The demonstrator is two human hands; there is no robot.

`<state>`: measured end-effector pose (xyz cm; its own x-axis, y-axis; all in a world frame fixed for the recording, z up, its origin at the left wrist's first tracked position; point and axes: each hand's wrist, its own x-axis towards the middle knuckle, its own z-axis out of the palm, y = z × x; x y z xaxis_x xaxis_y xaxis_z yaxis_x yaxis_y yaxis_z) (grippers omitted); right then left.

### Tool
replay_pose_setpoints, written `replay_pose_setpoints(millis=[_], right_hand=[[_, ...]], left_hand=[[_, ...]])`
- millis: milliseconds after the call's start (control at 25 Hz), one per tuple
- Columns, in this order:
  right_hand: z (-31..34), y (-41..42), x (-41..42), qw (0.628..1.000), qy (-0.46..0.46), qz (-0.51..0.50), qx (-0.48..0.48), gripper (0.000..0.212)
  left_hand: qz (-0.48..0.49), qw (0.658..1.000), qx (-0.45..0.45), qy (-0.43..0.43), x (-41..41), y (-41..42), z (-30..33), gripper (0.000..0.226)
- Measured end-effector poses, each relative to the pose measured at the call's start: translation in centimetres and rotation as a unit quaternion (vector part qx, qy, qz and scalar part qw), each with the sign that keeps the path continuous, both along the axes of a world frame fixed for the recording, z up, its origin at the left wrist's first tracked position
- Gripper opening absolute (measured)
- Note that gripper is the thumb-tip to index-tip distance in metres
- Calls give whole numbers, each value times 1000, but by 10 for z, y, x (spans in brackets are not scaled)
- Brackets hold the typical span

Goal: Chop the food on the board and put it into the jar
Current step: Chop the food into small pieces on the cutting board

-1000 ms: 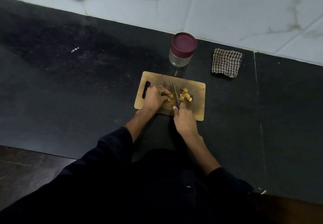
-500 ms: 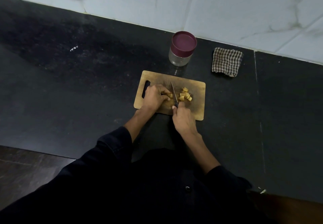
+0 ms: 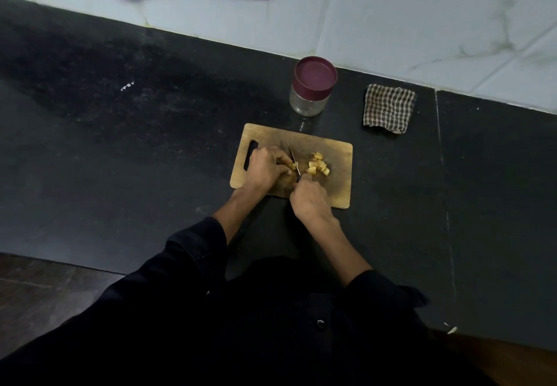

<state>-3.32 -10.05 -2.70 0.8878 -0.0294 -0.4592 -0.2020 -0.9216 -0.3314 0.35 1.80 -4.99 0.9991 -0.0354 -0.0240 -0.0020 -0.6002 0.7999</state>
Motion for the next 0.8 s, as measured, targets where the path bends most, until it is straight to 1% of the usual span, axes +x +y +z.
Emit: replay_pose_setpoints(millis=[240, 440, 600, 800], right_hand=[[-2, -16, -24, 1000, 10, 1, 4, 23], [2, -31, -29, 999, 0, -45, 27, 26], [6, -30, -23, 995, -4, -71, 72, 27], [6, -17, -24, 996, -6, -38, 83, 26]], left_hand=[[8, 1000, -1, 2, 0, 0, 0, 17], [8, 1000, -8, 3, -3, 0, -1, 17], [2, 1000, -16, -6, -5, 0, -1, 17], [5, 1000, -4, -13, -5, 1, -3, 17]])
